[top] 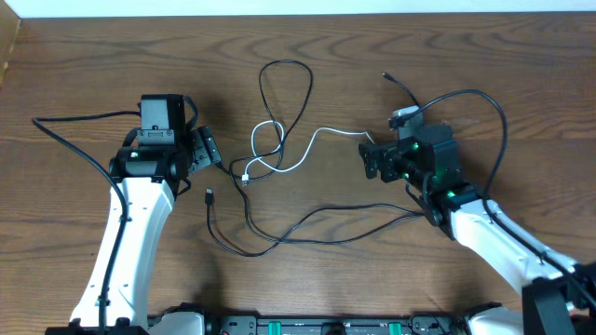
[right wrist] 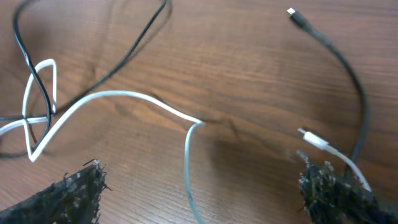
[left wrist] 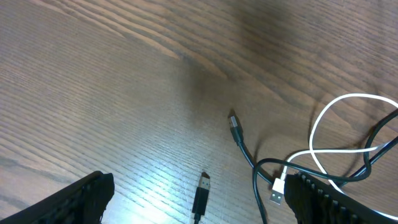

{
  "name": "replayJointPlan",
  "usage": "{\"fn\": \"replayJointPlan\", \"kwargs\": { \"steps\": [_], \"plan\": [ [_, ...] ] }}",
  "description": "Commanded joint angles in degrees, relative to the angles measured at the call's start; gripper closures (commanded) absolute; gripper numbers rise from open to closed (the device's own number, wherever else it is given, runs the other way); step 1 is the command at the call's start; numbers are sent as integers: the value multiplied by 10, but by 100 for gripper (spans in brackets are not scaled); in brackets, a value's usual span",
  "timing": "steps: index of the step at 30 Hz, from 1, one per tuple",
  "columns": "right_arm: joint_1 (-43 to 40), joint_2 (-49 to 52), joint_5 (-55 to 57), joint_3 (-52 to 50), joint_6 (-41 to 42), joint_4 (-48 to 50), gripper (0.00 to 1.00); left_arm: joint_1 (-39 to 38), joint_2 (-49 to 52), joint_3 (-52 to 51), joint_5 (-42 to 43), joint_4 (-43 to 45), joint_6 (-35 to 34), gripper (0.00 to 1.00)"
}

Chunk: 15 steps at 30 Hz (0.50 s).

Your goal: Untangle cables

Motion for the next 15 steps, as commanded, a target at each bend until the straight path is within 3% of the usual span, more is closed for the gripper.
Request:
{"fn": "replayJointPlan", "kwargs": {
  "steps": [1, 15],
  "plan": [
    [7, 23, -36, 5, -49, 7, 6, 1, 1, 15, -3, -2, -1, 9],
    [12, 51, -58, 5, -143, -38, 19, 1, 1, 15, -3, -2, -1, 8]
  ]
}}
